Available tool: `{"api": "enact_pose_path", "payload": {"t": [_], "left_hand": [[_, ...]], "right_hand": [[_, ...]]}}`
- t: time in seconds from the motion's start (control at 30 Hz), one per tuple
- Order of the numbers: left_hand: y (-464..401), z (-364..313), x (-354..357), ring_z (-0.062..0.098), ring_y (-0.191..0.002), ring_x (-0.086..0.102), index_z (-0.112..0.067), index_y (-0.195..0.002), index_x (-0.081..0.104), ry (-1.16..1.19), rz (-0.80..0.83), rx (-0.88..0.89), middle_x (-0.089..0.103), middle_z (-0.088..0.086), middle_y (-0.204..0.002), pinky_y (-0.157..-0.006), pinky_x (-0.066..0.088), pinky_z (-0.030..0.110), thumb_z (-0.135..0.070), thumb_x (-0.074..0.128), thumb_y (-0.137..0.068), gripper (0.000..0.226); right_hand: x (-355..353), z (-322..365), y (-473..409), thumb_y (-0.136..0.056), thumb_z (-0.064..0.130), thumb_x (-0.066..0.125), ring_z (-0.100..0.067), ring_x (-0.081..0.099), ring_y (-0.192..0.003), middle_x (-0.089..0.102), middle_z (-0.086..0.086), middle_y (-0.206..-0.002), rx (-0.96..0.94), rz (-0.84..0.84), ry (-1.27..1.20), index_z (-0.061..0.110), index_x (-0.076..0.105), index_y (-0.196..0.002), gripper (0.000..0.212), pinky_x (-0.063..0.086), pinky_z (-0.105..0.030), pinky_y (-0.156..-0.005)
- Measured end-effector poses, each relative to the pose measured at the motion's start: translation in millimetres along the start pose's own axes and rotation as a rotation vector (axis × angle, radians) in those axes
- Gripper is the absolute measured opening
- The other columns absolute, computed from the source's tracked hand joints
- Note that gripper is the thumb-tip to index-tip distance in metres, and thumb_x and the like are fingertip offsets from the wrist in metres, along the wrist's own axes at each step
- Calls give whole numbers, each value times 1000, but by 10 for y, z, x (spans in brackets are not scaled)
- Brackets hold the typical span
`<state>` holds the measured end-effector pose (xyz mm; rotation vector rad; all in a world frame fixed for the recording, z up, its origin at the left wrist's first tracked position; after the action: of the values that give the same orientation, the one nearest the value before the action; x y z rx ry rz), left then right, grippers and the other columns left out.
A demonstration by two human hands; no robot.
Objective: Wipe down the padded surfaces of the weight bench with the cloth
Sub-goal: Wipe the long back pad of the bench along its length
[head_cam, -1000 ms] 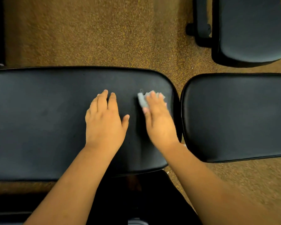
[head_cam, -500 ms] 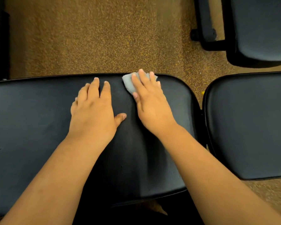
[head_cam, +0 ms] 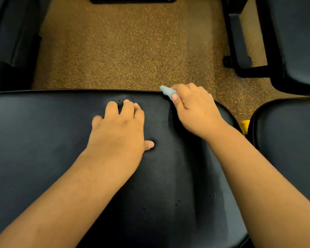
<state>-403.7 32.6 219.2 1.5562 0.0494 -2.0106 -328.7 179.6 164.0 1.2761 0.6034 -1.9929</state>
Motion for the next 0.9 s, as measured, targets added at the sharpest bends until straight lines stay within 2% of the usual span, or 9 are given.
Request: {"api": "enact_pose_path", "payload": {"t": [0.07, 0.17, 0.33, 0.43, 0.53, 0.63, 0.7, 0.8, 0.9], "left_hand": [[-34, -26, 10, 26, -124, 31, -13, -148, 15, -53, 9, 37, 25, 1, -143, -74, 34, 34, -73, 37, -86, 89], [-81, -47, 21, 27, -117, 32, -12, -146, 20, -81, 92, 60, 28, 3, -137, -71, 34, 34, -72, 37, -87, 85], [-150, -45, 67, 28, -91, 25, -9, -139, 31, -184, 133, 95, 34, 8, -126, -97, 44, 46, -74, 35, -85, 84], [-103, -72, 32, 35, -105, 40, -10, -137, 34, -270, 109, 83, 35, 12, -132, -102, 40, 47, -74, 29, -86, 82], [-42, -72, 1, 40, -120, 38, -11, -141, 33, -254, 101, 70, 34, 13, -137, -104, 36, 45, -72, 28, -89, 80], [-42, -67, 12, 41, -124, 36, -10, -145, 30, -227, 102, 70, 34, 14, -140, -107, 35, 48, -73, 30, -89, 84], [-65, -53, 37, 40, -125, 35, -10, -146, 29, -205, 107, 58, 33, 14, -141, -107, 35, 49, -73, 30, -89, 85], [-42, -20, 57, 39, -130, 31, -12, -149, 26, -97, 90, 29, 31, 10, -145, -107, 36, 50, -73, 37, -88, 87], [13, 6, 85, 35, -136, 26, -14, -153, 20, 10, 87, -6, 27, 6, -150, -104, 37, 49, -71, 41, -88, 89]], "right_hand": [[-5, -4, -33, -102, 36, 33, -36, 49, -108, 56, -9, -119, -7, 33, 18, 21, 50, -130, 36, 36, -42, -90], [5, -22, -61, -102, 37, 33, -36, 48, -109, 54, -10, -118, -26, 70, 23, 20, 49, -128, 35, 36, -44, -93], [4, -36, -126, -102, 39, 33, -37, 49, -108, 53, -12, -111, -104, 86, 29, 16, 49, -113, 30, 39, -48, -95], [20, -45, -117, -102, 38, 34, -37, 50, -111, 54, -14, -116, -106, 77, 21, 16, 48, -109, 27, 40, -49, -96], [-12, -47, -94, -102, 39, 34, -37, 50, -113, 53, -15, -118, -68, 66, -14, 20, 45, -102, 22, 39, -49, -98], [-11, -10, 12, -103, 39, 33, -37, 45, -123, 49, -15, -131, -2, 80, -18, 16, 48, -125, 35, 36, -43, -103], [37, 138, 173, -104, 37, 33, -35, 32, -138, 37, -13, -149, -31, 79, -28, 16, 36, -145, 47, 25, -42, -113], [125, 286, 621, -104, 38, 29, -32, 0, -149, 9, -5, -162, -112, 126, -45, 19, 15, -154, 55, 3, -48, -119], [87, -13, 863, -104, 38, 28, -31, -3, -149, 4, -2, -163, -91, 119, 17, 21, 11, -155, 56, 3, -50, -118]]}}
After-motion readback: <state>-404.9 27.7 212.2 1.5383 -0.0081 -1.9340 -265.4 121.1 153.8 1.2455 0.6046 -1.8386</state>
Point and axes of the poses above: each hand's wrist, its own y-axis away from the middle knuckle, its own x-axis out of the palm, z = x × y, the point moved 7 cm from there along -y, towards the middle knuckle
